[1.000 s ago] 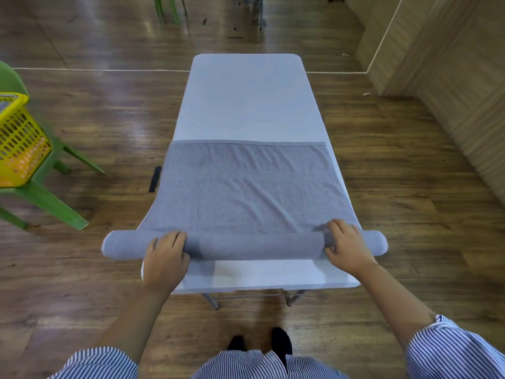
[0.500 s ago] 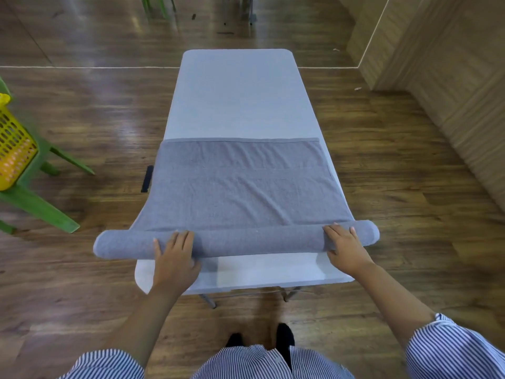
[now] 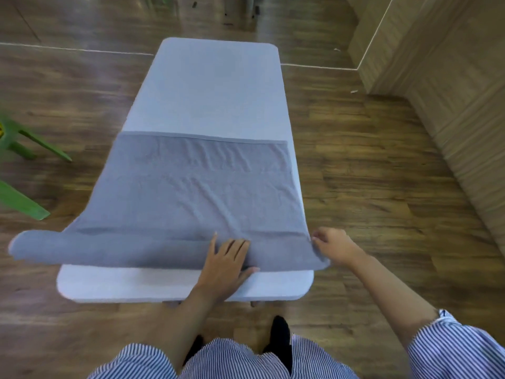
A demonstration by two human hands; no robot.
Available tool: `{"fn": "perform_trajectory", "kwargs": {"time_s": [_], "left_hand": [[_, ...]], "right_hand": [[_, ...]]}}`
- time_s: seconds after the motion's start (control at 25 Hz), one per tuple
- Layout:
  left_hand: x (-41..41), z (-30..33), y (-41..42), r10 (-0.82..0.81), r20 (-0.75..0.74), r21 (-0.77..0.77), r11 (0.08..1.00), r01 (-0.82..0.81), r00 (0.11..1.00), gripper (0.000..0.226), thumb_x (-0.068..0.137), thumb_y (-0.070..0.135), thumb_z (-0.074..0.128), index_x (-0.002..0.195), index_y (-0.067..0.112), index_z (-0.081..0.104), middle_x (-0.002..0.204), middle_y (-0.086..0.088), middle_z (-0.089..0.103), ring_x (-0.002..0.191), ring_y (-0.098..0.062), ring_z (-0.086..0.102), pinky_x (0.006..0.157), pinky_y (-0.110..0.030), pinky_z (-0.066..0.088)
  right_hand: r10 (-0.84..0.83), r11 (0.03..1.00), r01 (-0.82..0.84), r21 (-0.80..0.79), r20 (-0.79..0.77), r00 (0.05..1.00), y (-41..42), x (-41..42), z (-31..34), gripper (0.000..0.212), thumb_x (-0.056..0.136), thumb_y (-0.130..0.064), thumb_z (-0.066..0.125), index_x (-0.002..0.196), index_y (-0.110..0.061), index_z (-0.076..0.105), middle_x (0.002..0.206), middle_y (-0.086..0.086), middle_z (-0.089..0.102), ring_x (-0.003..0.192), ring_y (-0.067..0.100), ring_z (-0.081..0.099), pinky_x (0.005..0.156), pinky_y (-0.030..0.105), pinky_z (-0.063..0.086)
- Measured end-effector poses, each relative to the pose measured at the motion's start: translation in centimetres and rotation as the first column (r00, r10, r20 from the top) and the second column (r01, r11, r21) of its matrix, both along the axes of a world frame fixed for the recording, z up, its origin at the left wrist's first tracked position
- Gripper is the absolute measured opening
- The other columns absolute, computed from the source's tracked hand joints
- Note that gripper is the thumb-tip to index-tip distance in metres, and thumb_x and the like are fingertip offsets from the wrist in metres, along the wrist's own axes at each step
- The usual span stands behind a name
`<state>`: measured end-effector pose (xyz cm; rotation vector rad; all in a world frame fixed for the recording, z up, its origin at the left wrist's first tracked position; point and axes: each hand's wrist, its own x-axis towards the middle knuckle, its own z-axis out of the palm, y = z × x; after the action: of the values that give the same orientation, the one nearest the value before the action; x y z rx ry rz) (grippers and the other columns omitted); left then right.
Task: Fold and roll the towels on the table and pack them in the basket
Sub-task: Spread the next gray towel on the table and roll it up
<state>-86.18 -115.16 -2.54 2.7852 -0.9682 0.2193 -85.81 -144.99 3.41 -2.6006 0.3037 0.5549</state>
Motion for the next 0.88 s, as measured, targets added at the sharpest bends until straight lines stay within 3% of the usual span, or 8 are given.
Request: {"fn": "perform_trajectory", "kwargs": {"time_s": [0.12, 0.24, 0.4, 0.48, 0.56, 0.64, 0.8, 0.88], "left_hand": [[-0.8, -0.1, -5.2, 0.04, -0.017, 0.004, 0.999, -0.04, 0.999, 0.062, 0.093, 0.062, 0.035, 0.123, 0.012, 0.058, 0.116, -0.002, 0.062, 0.106, -0.024, 0.058, 0.107, -0.055, 0.029], [-1.4, 0.3, -8.5, 0.063, -0.016, 0.045, 0.997, -0.062, 0.998, 0.062, 0.093, 0.062, 0.039, 0.125, 0.014, 0.058, 0.119, -0.001, 0.061, 0.109, -0.023, 0.057, 0.107, -0.055, 0.031], [-1.8, 0.7, -10.5, 0.084, -0.029, 0.056, 0.995, -0.082, 0.996, 0.064, 0.092, 0.065, 0.035, 0.124, 0.015, 0.058, 0.12, 0.002, 0.061, 0.112, -0.02, 0.055, 0.108, -0.054, 0.03], [-2.0, 0.8, -10.8, 0.09, -0.039, 0.036, 0.995, -0.088, 0.995, 0.063, 0.092, 0.065, 0.036, 0.125, 0.016, 0.057, 0.117, 0.003, 0.062, 0.107, -0.019, 0.057, 0.104, -0.05, 0.032], [-2.1, 1.1, -10.6, 0.096, -0.022, 0.002, 0.995, -0.096, 0.995, 0.057, 0.092, 0.062, 0.04, 0.125, 0.018, 0.057, 0.106, 0.004, 0.062, 0.095, -0.018, 0.059, 0.094, -0.042, 0.033], [-2.0, 1.4, -10.3, 0.121, -0.019, -0.053, 0.991, -0.122, 0.992, 0.052, 0.092, 0.06, 0.043, 0.12, 0.02, 0.059, 0.098, 0.007, 0.061, 0.087, -0.015, 0.057, 0.085, -0.038, 0.033], [-1.2, 1.3, -10.2, 0.121, -0.118, -0.035, 0.991, -0.126, 0.986, 0.051, 0.088, 0.069, 0.041, 0.107, 0.028, 0.065, 0.087, 0.013, 0.058, 0.079, -0.01, 0.055, 0.076, -0.035, 0.03], [-0.9, 1.3, -10.8, 0.131, -0.148, -0.007, 0.991, -0.134, 0.98, 0.049, 0.087, 0.068, 0.041, 0.104, 0.03, 0.065, 0.085, 0.012, 0.057, 0.079, -0.012, 0.055, 0.075, -0.036, 0.029]], "right_hand": [[0.022, 0.994, -0.012, 0.104, -0.097, 0.995, -1.2, 1.1, -1.0, 0.028, 0.091, -0.031, 0.051, 0.091, -0.007, 0.067, 0.091, 0.008, 0.067, 0.085, 0.022, 0.058, 0.065, 0.027, 0.04], [-0.044, 0.973, 0.088, 0.213, -0.2, 0.979, -1.9, 2.3, -2.1, 0.032, 0.088, -0.036, 0.056, 0.085, -0.005, 0.064, 0.081, 0.005, 0.063, 0.074, 0.018, 0.056, 0.058, 0.026, 0.04], [-0.048, 0.951, 0.119, 0.284, -0.246, 0.968, -1.8, 3.2, -2.7, 0.029, 0.083, -0.03, 0.064, 0.065, -0.011, 0.051, 0.062, 0.007, 0.048, 0.056, 0.019, 0.047, 0.052, 0.024, 0.038], [-0.029, 0.958, 0.09, 0.274, -0.217, 0.976, -1.9, 3.2, -2.8, 0.029, 0.086, -0.019, 0.057, 0.06, -0.01, 0.046, 0.06, 0.006, 0.047, 0.057, 0.02, 0.048, 0.054, 0.024, 0.041], [-0.038, 0.972, 0.081, 0.222, -0.189, 0.981, -2.8, 3.0, -2.6, 0.026, 0.086, -0.012, 0.047, 0.06, -0.011, 0.048, 0.066, 0.007, 0.058, 0.062, 0.022, 0.057, 0.057, 0.025, 0.049], [-0.061, 0.978, 0.095, 0.186, -0.182, 0.981, -4.3, 2.9, -2.9, 0.021, 0.085, -0.013, 0.044, 0.067, -0.009, 0.054, 0.082, 0.015, 0.066, 0.075, 0.031, 0.064, 0.069, 0.036, 0.055], [-0.058, 0.98, 0.095, 0.177, -0.202, 0.978, -5.3, 2.1, -3.4, 0.02, 0.088, -0.014, 0.043, 0.073, -0.005, 0.052, 0.074, 0.011, 0.058, 0.068, 0.025, 0.056, 0.058, 0.03, 0.045], [-0.065, 0.972, 0.103, 0.21, -0.179, 0.982, -5.0, 1.7, -3.7, 0.019, 0.09, -0.016, 0.043, 0.076, -0.006, 0.052, 0.078, 0.012, 0.06, 0.071, 0.024, 0.055, 0.059, 0.027, 0.041]]}}
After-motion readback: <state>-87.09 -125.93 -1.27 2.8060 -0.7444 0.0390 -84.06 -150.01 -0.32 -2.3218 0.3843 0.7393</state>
